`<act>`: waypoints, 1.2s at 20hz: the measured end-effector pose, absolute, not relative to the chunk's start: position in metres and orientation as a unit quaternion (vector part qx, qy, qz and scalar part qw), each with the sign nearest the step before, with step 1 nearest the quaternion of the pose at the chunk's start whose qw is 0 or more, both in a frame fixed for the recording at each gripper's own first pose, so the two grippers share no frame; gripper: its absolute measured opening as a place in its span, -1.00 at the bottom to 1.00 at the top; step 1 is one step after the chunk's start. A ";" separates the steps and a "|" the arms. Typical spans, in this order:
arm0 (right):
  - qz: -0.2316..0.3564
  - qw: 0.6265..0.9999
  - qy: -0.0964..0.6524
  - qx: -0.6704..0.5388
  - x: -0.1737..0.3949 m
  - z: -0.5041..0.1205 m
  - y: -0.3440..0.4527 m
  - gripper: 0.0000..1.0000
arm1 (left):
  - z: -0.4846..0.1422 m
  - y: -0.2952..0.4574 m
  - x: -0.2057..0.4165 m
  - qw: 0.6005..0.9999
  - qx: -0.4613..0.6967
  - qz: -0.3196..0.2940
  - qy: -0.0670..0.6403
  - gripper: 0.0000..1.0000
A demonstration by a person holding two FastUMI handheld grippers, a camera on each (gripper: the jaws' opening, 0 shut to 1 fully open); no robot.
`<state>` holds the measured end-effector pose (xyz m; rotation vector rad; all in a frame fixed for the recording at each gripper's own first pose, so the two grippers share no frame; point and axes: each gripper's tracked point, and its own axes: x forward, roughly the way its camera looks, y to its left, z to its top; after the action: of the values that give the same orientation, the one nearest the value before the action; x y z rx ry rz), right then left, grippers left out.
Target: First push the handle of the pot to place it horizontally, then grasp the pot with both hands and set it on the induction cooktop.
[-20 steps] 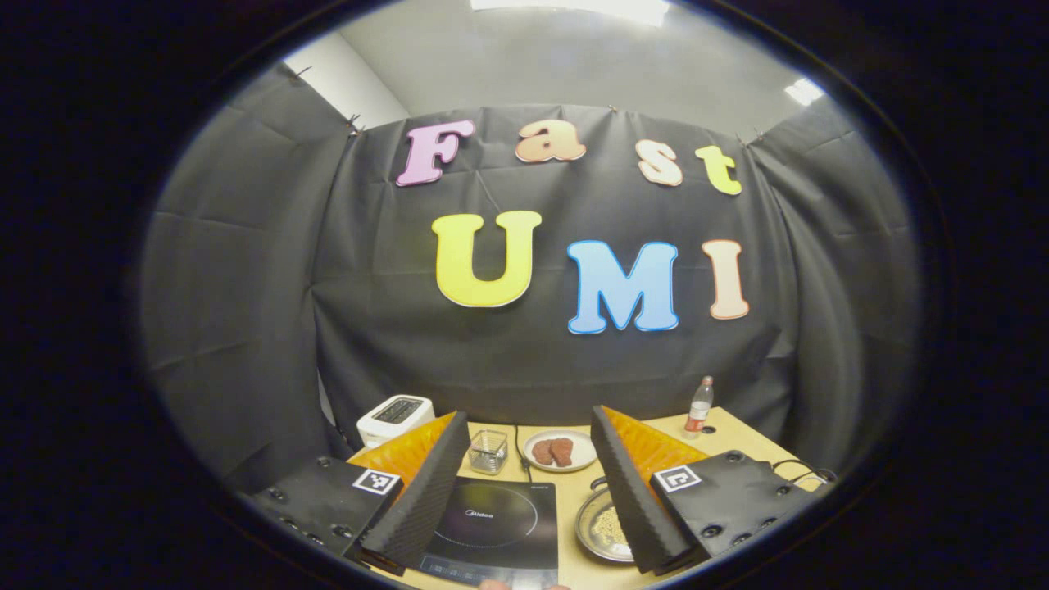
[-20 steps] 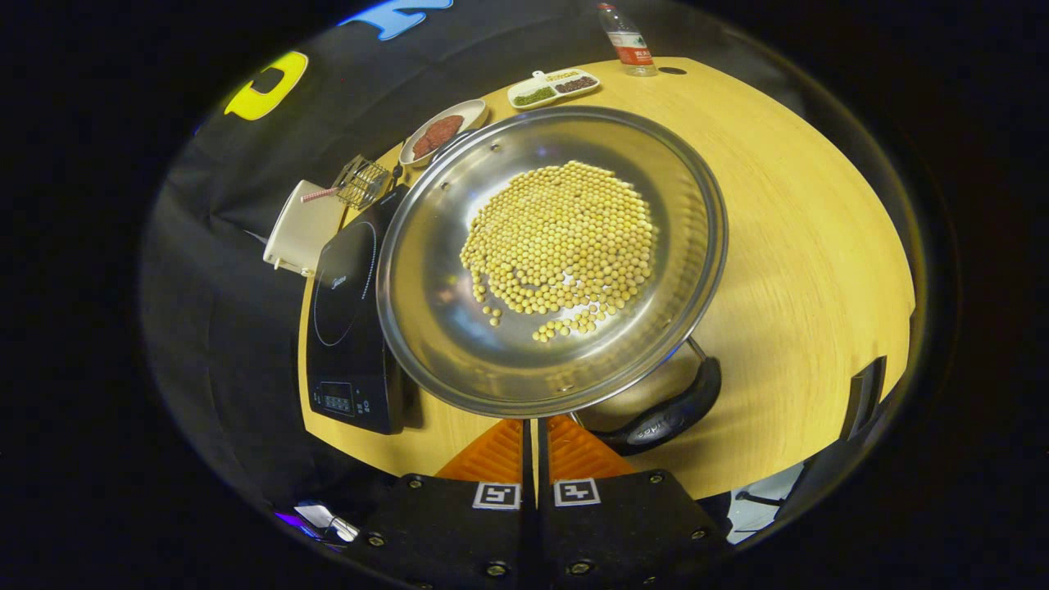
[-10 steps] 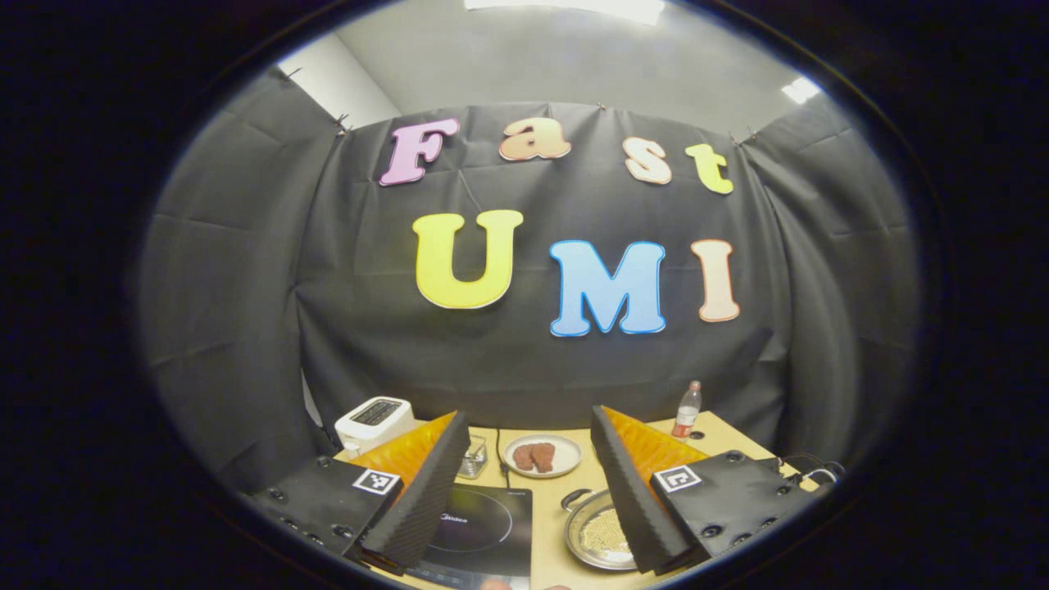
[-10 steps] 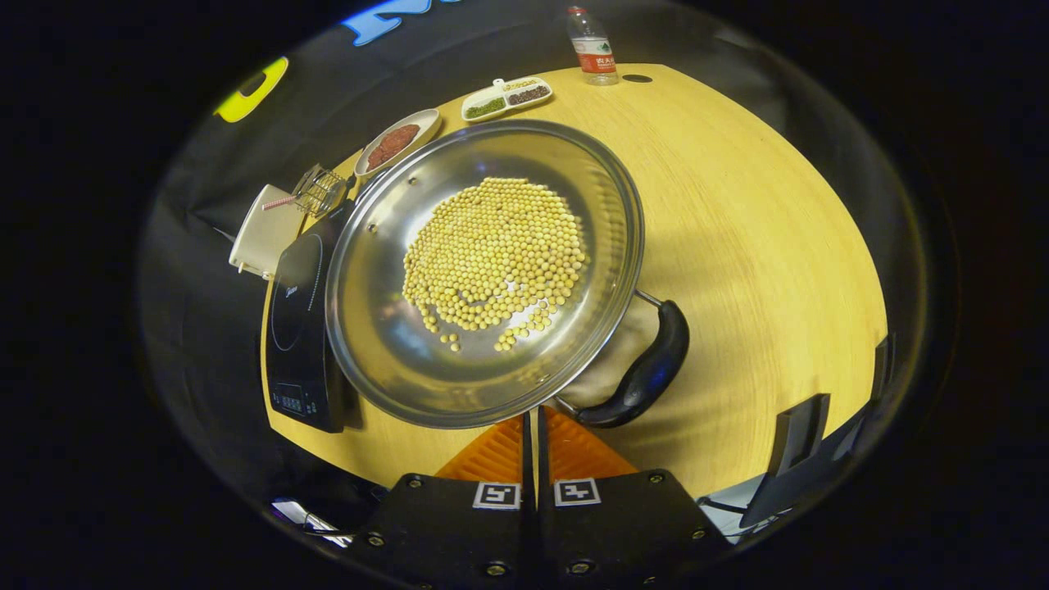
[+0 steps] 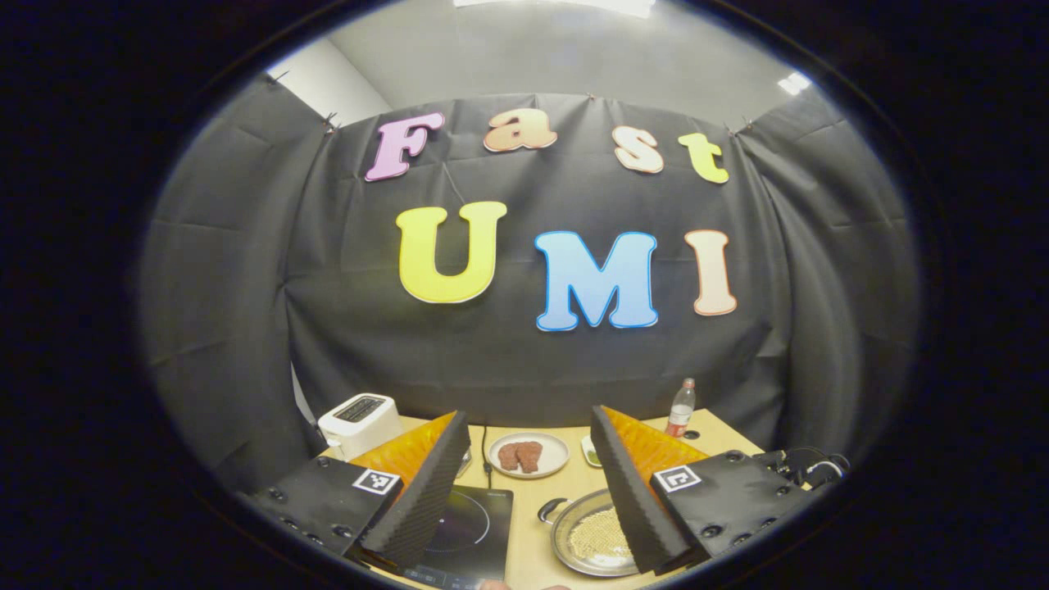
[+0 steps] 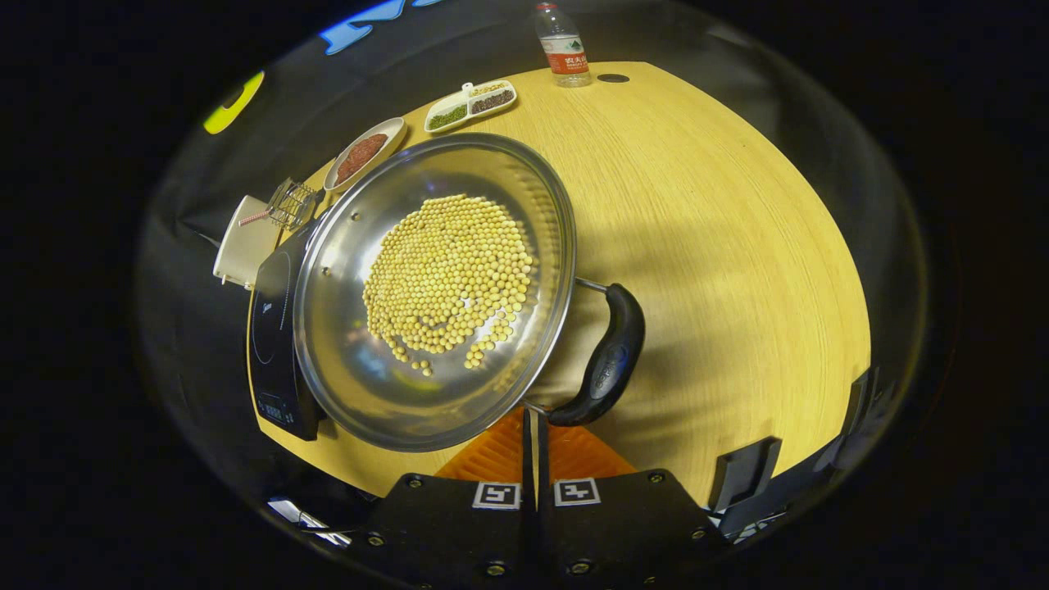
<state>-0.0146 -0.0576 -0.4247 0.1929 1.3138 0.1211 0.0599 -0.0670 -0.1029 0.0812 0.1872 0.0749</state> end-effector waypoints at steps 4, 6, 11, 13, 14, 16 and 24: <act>0.059 0.785 0.611 0.078 0.006 -0.427 -0.074 -0.99 | -0.112 -0.082 0.071 0.994 0.043 0.035 0.098 0.90; 0.064 0.788 0.609 0.064 0.016 -0.428 -0.081 -0.98 | -0.124 -0.090 0.077 0.993 0.042 0.029 0.110 0.96; 0.077 0.790 0.605 0.054 0.040 -0.429 -0.091 -0.98 | -0.152 -0.089 0.076 0.989 0.034 0.042 0.139 0.90; 0.083 0.790 0.606 0.047 0.047 -0.430 -0.094 -0.98 | -0.161 -0.087 0.076 0.987 0.033 0.051 0.149 0.90; 0.087 0.791 0.605 0.041 0.051 -0.429 -0.096 -0.98 | -0.166 -0.087 0.075 0.986 0.033 0.054 0.154 0.99; 0.092 0.792 0.603 0.031 0.059 -0.429 -0.096 -0.98 | -0.174 -0.087 0.076 0.984 0.034 0.059 0.162 0.90; 0.078 0.828 0.555 -0.030 0.064 -0.404 -0.120 -0.81 | -0.223 -0.086 0.071 0.978 0.005 0.021 0.209 0.99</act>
<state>0.0637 -0.1202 -0.4041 -0.0628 1.1777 0.1655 0.0709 -0.0863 -0.2230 0.0104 0.4221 0.0432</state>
